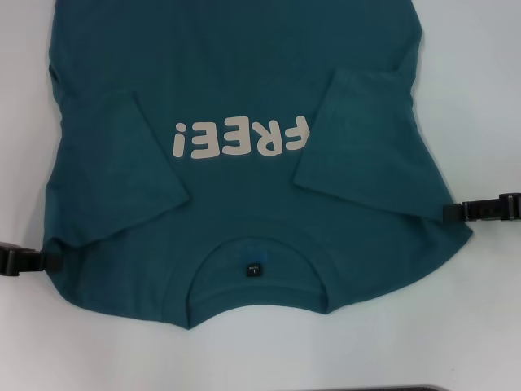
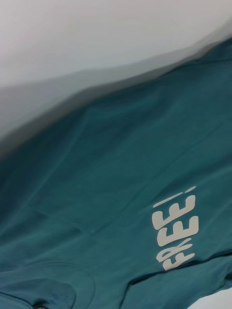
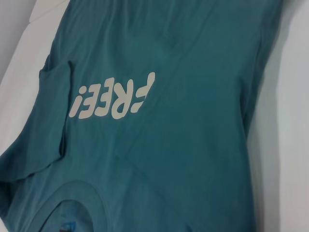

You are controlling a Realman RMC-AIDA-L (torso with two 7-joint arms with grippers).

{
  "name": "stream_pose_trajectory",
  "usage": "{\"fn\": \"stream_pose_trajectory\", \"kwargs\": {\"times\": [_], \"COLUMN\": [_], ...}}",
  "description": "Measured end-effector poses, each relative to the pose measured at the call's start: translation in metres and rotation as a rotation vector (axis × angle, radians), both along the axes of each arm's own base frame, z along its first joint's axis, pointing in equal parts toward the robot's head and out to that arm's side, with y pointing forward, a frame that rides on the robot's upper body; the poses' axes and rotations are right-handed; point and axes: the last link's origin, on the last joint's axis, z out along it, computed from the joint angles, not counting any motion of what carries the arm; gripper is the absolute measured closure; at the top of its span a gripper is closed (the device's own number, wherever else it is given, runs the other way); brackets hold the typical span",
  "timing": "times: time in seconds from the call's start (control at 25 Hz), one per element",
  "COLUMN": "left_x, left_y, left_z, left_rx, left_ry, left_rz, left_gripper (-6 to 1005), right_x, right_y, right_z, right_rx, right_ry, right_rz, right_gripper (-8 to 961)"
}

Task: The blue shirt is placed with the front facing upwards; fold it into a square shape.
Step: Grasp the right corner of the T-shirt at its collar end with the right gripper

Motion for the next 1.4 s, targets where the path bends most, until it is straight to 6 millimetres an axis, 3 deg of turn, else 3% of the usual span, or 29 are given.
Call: {"fn": "stream_pose_trajectory", "kwargs": {"times": [0.32,1.16,1.4], "left_x": [0.000,-0.002,-0.002], "left_y": [-0.001,0.001,0.000], "left_z": [-0.001,-0.002,-0.003], "left_rx": [0.000,0.012,0.009], "left_ry": [-0.003,0.010,0.007], "left_rz": [0.003,0.003,0.006], "left_gripper": [970,971,971], "right_x": [0.005,-0.014,-0.008], "right_y": [-0.003,-0.003,-0.003], "right_z": [0.005,0.001,0.004], "right_rx": [-0.007,-0.057,-0.042], "right_ry": [-0.017,0.055,0.034], "right_rz": [-0.020,0.049,0.027], "right_gripper": [450,450,449]}}
